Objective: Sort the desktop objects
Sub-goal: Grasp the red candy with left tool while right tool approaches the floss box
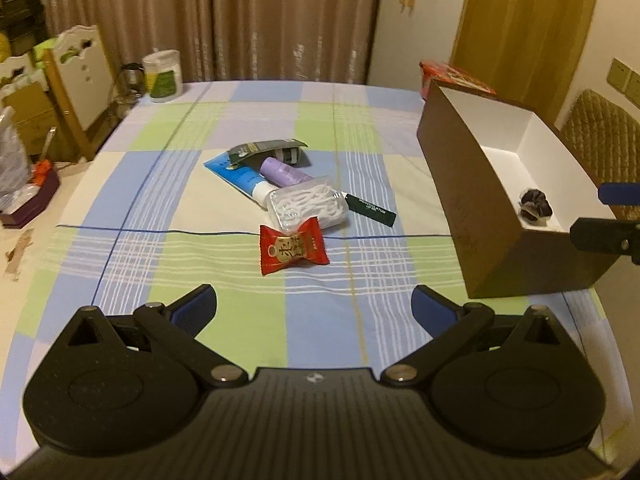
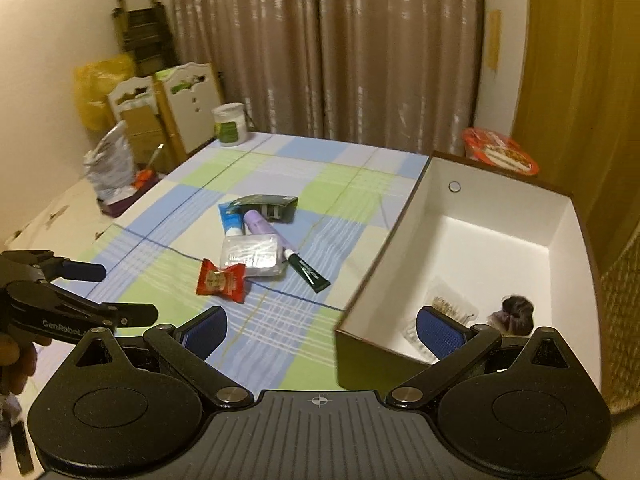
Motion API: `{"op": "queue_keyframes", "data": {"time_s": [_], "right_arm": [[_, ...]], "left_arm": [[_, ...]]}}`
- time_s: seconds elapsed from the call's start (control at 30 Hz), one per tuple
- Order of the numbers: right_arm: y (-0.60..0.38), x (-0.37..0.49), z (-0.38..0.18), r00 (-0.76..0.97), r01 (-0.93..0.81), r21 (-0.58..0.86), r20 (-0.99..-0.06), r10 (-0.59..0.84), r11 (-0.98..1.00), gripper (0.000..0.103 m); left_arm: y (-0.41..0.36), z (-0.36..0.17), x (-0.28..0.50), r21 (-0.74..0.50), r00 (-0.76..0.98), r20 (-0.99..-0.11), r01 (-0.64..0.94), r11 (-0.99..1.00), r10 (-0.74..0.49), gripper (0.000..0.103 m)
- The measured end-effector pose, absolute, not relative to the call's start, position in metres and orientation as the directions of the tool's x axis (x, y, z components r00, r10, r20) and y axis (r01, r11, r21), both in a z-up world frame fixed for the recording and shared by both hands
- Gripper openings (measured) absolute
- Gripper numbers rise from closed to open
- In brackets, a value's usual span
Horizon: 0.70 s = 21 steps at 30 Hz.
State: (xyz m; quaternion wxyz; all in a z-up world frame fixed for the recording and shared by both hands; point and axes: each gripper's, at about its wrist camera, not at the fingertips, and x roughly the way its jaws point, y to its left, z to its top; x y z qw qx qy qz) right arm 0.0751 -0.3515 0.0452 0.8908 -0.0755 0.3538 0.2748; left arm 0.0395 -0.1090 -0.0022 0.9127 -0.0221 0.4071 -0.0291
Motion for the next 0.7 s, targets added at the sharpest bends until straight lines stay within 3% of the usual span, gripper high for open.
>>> {"op": "queue_keyframes", "data": {"time_s": [0.37, 0.7], "right_arm": [[-0.282, 0.081, 0.050, 0.646, -0.427, 0.023, -0.692, 0.322, 0.904, 0.103], [-0.257, 0.108, 0.041, 0.618, -0.479, -0.009, -0.714, 0.330, 0.877, 0.103]], "left_arm": [[-0.058, -0.028, 0.070, -0.113, 0.644, -0.743, 0.148, 0.983, -0.182, 0.102], [-0.049, -0.047, 0.083, -0.145, 0.631, -0.761, 0.067, 0.987, -0.155, 0.102]]}}
